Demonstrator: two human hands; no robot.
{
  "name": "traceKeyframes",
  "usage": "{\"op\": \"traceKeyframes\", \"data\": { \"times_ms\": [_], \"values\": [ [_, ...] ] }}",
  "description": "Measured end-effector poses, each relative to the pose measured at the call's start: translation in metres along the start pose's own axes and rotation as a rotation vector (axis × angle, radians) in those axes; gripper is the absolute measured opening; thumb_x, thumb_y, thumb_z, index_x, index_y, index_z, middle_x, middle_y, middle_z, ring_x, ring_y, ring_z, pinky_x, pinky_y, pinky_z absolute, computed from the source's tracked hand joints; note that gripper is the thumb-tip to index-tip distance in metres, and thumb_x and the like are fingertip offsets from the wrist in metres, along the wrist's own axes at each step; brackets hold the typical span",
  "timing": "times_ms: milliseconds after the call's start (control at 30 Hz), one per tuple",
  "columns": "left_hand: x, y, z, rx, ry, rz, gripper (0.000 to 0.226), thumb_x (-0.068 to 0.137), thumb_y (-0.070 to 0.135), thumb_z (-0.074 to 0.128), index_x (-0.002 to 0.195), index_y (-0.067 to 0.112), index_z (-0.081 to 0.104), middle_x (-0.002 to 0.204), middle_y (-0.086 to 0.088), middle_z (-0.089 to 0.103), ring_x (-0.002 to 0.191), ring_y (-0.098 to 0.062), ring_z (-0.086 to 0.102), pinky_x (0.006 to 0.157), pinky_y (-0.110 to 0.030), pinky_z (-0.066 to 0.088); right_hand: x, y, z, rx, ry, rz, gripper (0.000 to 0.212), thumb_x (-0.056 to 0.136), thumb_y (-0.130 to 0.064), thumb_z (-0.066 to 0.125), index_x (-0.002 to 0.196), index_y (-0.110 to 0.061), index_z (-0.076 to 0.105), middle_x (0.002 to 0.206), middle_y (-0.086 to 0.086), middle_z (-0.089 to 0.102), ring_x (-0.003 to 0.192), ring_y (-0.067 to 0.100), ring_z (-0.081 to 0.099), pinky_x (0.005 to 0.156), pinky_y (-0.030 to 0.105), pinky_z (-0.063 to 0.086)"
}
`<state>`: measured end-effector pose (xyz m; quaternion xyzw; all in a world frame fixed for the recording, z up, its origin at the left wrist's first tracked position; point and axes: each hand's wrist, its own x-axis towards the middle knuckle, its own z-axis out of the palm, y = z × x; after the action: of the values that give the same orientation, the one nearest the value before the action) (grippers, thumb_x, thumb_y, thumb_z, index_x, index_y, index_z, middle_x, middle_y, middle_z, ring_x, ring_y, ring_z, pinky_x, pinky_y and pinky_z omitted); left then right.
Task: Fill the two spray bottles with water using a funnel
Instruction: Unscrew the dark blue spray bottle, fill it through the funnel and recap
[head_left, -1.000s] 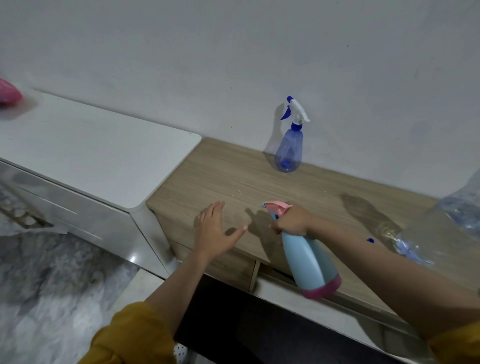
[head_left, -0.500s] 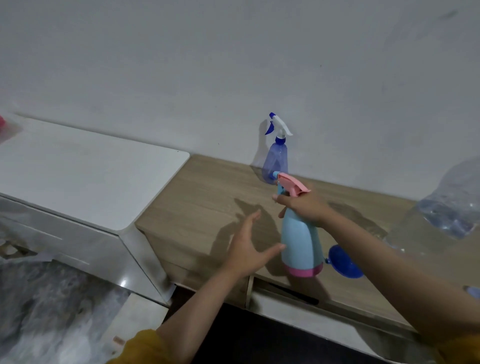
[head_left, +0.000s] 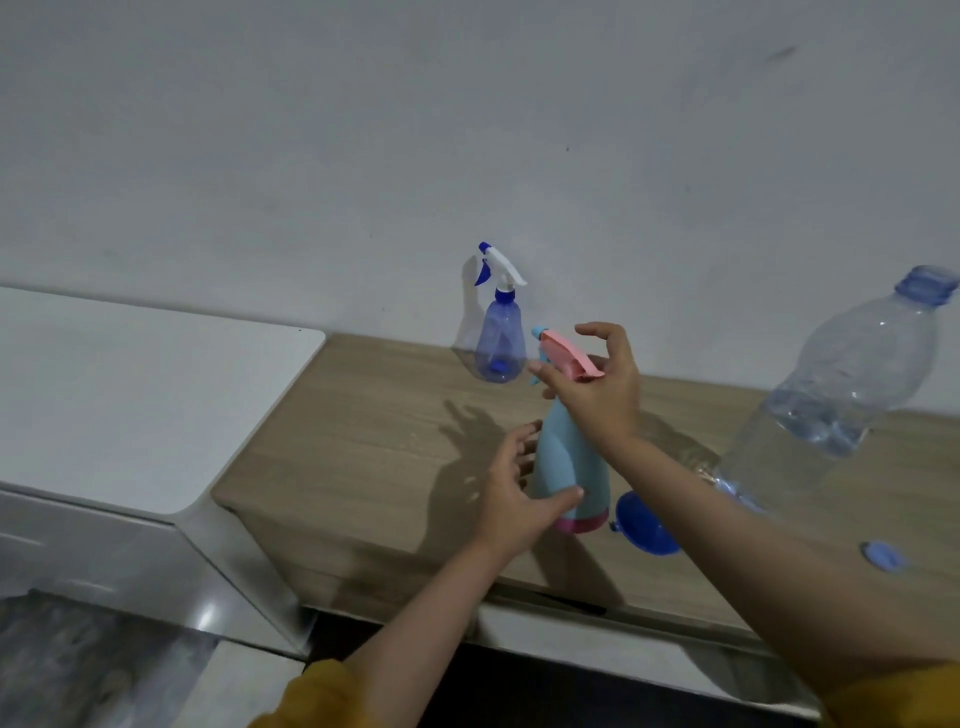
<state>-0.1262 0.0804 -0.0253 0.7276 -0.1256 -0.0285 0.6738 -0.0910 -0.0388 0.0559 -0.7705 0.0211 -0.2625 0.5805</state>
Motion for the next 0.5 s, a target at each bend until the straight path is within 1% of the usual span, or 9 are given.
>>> {"op": "traceKeyframes", "data": {
  "times_ms": [33,100,167,200,267,333,367,433,500],
  "values": [
    [0.002,0.002,0.003,-0.009,0.016,0.008,0.073,0.061,0.014,0.086,0.117,0.042,0.047,0.117,0.017,0.056,0.104,0.002,0.055,0.085,-0.023,0.050,0.003,0.001,-0.001,-0.015,0.045,-0.047,0.053,0.070,-0.028,0.085,0.110,-0.018,0.052,0.079,-0.003,0.067,0.065,0.018,0.071,0.060,0.039,0.060],
    [0.008,0.006,0.008,-0.014,0.047,0.028,0.073,0.060,0.012,0.085,0.116,0.041,0.048,0.115,0.017,0.057,0.102,0.002,0.056,0.079,-0.018,0.051,0.010,0.004,-0.003,-0.024,0.082,-0.125,0.041,0.071,-0.033,0.084,0.101,-0.022,0.059,0.083,0.001,0.070,0.069,0.022,0.071,0.061,0.046,0.058],
    [0.014,0.009,0.012,-0.008,0.069,0.045,0.073,0.060,0.014,0.086,0.113,0.045,0.047,0.114,0.017,0.057,0.100,0.003,0.057,0.076,-0.017,0.052,0.017,0.003,-0.006,-0.040,0.072,-0.180,0.031,0.073,-0.032,0.083,0.095,-0.024,0.063,0.086,0.003,0.071,0.073,0.023,0.072,0.062,0.047,0.058],
    [0.018,0.010,0.013,0.001,0.076,0.048,0.072,0.060,0.016,0.086,0.111,0.048,0.046,0.113,0.017,0.057,0.100,0.004,0.056,0.076,-0.018,0.052,0.021,0.001,-0.008,-0.053,0.056,-0.198,0.026,0.075,-0.028,0.082,0.095,-0.023,0.065,0.087,0.002,0.072,0.074,0.020,0.072,0.063,0.044,0.059],
    [0.028,0.012,0.016,0.027,0.086,0.050,0.070,0.060,0.020,0.085,0.109,0.050,0.044,0.113,0.019,0.055,0.100,0.003,0.055,0.077,-0.020,0.053,0.032,-0.006,-0.015,-0.123,0.023,-0.222,0.019,0.079,-0.023,0.079,0.095,-0.018,0.070,0.087,-0.002,0.073,0.073,0.008,0.070,0.066,0.032,0.059],
    [0.040,0.012,0.017,0.060,0.096,0.045,0.070,0.061,0.023,0.085,0.110,0.049,0.042,0.112,0.021,0.053,0.101,0.001,0.054,0.075,-0.018,0.052,0.045,-0.011,-0.025,-0.243,-0.015,-0.236,0.018,0.079,-0.022,0.077,0.096,-0.017,0.074,0.086,-0.004,0.073,0.071,-0.003,0.066,0.067,0.015,0.053],
    [0.047,0.011,0.018,0.081,0.095,0.043,0.070,0.060,0.024,0.085,0.112,0.047,0.043,0.112,0.022,0.052,0.101,0.001,0.054,0.075,-0.018,0.051,0.053,-0.013,-0.031,-0.291,-0.044,-0.224,0.018,0.078,-0.021,0.077,0.096,-0.017,0.074,0.083,-0.004,0.073,0.069,-0.006,0.064,0.065,0.011,0.050],
    [0.062,0.007,0.020,0.138,0.083,0.045,0.073,0.060,0.025,0.084,0.118,0.040,0.043,0.113,0.020,0.052,0.102,-0.001,0.052,0.078,-0.022,0.052,0.067,-0.012,-0.040,-0.335,-0.108,-0.183,0.017,0.078,-0.019,0.078,0.095,-0.016,0.074,0.076,-0.002,0.072,0.063,-0.007,0.063,0.061,0.008,0.048],
    [0.079,0.003,0.025,0.220,0.088,0.064,0.075,0.060,0.024,0.084,0.122,0.034,0.043,0.119,0.012,0.050,0.106,-0.008,0.051,0.083,-0.030,0.053,0.082,-0.008,-0.046,-0.359,-0.135,-0.161,0.016,0.078,-0.015,0.078,0.093,-0.014,0.073,0.074,0.000,0.071,0.059,-0.009,0.062,0.059,0.006,0.046]
  ]
}}
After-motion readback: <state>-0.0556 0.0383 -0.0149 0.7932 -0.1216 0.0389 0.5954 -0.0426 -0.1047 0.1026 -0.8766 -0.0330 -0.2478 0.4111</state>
